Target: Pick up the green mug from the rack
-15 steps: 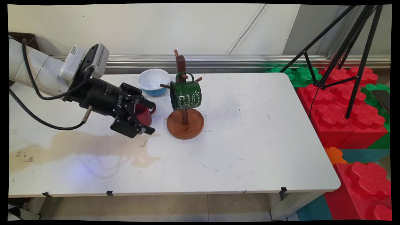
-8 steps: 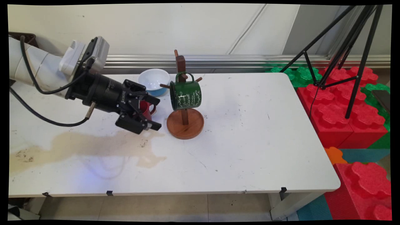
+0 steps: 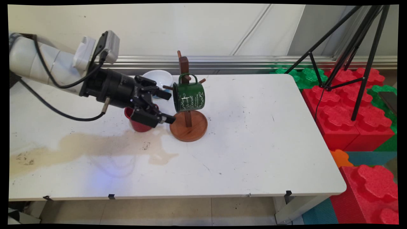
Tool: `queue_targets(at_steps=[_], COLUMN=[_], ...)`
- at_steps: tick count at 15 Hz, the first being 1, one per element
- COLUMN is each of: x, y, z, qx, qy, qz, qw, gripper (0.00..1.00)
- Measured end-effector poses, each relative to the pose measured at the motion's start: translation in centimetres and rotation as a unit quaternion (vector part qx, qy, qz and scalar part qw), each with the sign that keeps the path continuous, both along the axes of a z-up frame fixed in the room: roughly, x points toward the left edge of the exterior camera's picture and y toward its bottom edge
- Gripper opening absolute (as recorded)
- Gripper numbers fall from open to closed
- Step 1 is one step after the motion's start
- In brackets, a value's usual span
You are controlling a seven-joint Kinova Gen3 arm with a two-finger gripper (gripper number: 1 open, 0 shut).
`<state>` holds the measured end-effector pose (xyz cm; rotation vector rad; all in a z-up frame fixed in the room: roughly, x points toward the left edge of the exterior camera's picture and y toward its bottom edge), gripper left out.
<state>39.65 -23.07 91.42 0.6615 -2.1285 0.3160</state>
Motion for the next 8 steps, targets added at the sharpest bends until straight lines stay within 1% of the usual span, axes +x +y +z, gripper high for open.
queue_targets(at_steps=[8], x=[-1.03], y=[-1.08], z=[-0.78], qx=[0.003], qy=[0.02], qz=[0.02], qw=[0.9996], gripper=[1.0])
